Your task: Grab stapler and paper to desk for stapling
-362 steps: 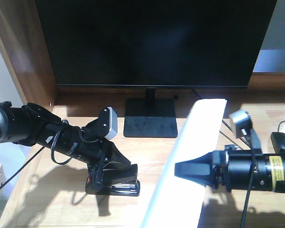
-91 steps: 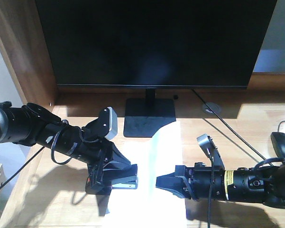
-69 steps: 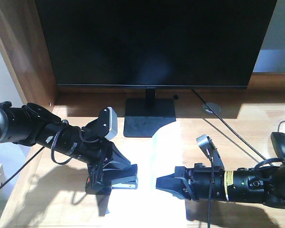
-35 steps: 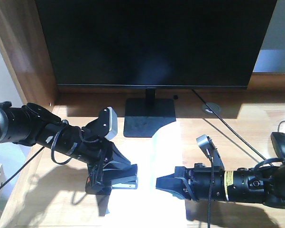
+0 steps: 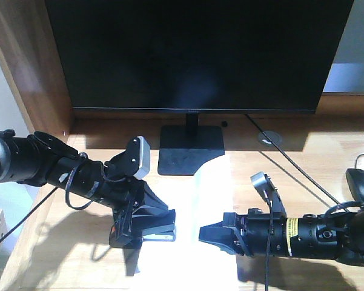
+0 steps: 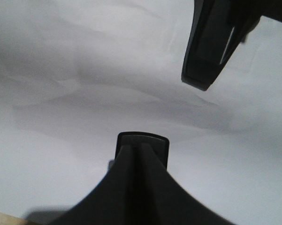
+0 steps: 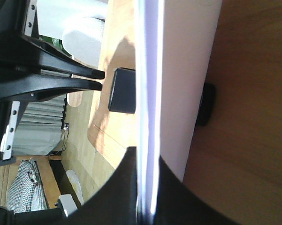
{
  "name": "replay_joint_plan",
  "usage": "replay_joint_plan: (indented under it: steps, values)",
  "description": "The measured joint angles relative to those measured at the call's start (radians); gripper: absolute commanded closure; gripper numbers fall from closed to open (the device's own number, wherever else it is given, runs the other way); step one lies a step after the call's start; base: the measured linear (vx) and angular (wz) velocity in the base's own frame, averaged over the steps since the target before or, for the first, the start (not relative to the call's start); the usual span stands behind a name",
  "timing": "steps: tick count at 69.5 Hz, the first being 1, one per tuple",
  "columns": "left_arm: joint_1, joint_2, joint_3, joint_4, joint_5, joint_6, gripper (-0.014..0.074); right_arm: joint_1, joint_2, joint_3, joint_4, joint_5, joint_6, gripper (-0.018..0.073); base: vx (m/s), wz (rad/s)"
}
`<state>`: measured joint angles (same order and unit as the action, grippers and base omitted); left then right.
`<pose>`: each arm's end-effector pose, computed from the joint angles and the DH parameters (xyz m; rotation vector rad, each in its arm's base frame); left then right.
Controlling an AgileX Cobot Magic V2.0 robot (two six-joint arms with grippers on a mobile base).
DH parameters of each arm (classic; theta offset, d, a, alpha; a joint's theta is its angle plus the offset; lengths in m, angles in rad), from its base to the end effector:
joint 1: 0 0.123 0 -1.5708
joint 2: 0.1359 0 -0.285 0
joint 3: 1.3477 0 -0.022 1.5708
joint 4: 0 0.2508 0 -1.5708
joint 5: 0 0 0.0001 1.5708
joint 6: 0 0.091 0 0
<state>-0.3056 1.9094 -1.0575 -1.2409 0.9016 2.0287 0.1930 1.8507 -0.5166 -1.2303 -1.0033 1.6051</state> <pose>0.3145 -0.1701 0.1630 1.5798 1.7735 -0.8329 0.2371 0.1200 0.1147 0.0097 2.4039 1.4648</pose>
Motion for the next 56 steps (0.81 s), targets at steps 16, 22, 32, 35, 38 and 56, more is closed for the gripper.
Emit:
replay_joint_plan:
  steps: [16, 22, 32, 35, 38, 56]
  values:
    - [0.000, 0.052, 0.000, -0.014, 0.010, 0.014, 0.0603, 0.000, 0.000, 0.000, -0.001, 0.000, 0.000, 0.0562, 0.00, 0.00]
    - [0.000, 0.069, 0.000, -0.024, 0.011, 0.024, 0.0603, 0.000, 0.000, 0.000, -0.001, 0.000, 0.000, 0.0562, 0.00, 0.00]
    - [0.000, 0.101, -0.008, -0.044, 0.028, 0.036, 0.0603, 0.000, 0.000, 0.000, -0.001, 0.000, 0.000, 0.0562, 0.00, 0.00]
    - [0.000, 0.110, -0.008, -0.053, 0.032, 0.037, 0.0603, 0.000, 0.000, 0.000, -0.001, 0.000, 0.000, 0.0562, 0.00, 0.00]
    - [0.000, 0.118, -0.010, -0.060, 0.039, 0.037, 0.0603, 0.000, 0.000, 0.000, -0.001, 0.000, 0.000, 0.0562, 0.00, 0.00]
    - [0.000, 0.142, -0.016, -0.079, 0.063, 0.040, 0.0603, 0.000, 0.000, 0.000, -0.001, 0.000, -0.004, 0.0562, 0.00, 0.00]
